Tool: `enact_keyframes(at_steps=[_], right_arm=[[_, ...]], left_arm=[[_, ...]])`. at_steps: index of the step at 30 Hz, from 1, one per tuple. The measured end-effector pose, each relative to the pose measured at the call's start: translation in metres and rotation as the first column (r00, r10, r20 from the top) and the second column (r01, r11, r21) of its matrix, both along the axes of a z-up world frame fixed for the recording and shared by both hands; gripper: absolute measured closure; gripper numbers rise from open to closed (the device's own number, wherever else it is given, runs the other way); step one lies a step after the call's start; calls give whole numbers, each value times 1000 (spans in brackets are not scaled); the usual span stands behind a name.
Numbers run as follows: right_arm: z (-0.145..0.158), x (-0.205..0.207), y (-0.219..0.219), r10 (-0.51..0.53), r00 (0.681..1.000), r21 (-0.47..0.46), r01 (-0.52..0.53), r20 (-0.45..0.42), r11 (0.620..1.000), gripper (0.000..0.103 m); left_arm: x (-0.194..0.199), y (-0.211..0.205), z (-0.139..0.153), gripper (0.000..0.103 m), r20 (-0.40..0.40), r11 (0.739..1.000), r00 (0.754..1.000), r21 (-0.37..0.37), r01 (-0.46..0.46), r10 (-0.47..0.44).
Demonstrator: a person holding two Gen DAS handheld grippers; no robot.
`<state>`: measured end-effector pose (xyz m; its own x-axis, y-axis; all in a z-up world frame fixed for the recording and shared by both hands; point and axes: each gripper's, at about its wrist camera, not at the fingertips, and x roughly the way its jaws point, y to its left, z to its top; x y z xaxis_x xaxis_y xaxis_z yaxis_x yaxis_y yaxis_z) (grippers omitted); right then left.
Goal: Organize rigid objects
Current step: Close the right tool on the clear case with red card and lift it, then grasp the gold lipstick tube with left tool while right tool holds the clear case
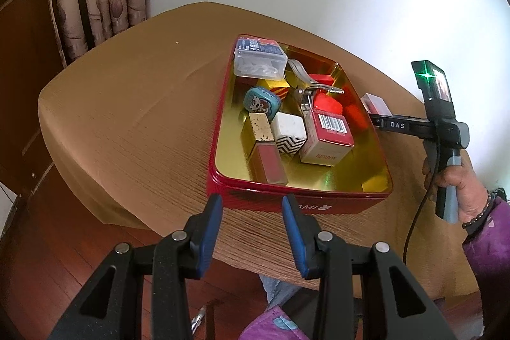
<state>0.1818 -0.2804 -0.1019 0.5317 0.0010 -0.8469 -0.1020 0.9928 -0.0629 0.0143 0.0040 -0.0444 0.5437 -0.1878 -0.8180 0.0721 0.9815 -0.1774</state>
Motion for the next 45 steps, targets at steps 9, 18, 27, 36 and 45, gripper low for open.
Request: enact_keyframes(at_steps=[9,18,27,36,45], right_arm=[[-2,-96,-129,-258,966,-33,259,36,965,51],[-10,-163,-208,-348,931,41,346,110,937,51],[-14,-171,-206,-310,939,84,301,145,950,51],[-8,-190,-231,-262,950,150,238,170,960,51],[5,-196,-238,-233,956,178,202,179,963,51]], left_arm=[[-11,-18,16,63,29,987,991,-93,135,-133],[21,-130,79,63,78,948,954,-114,297,-289],[152,-200,55,63,-186,980,970,-159,124,-153],[198,-224,22,63,-280,995,955,-29,92,-97],[222,-225,-13,63,-338,995,941,95,30,4]])
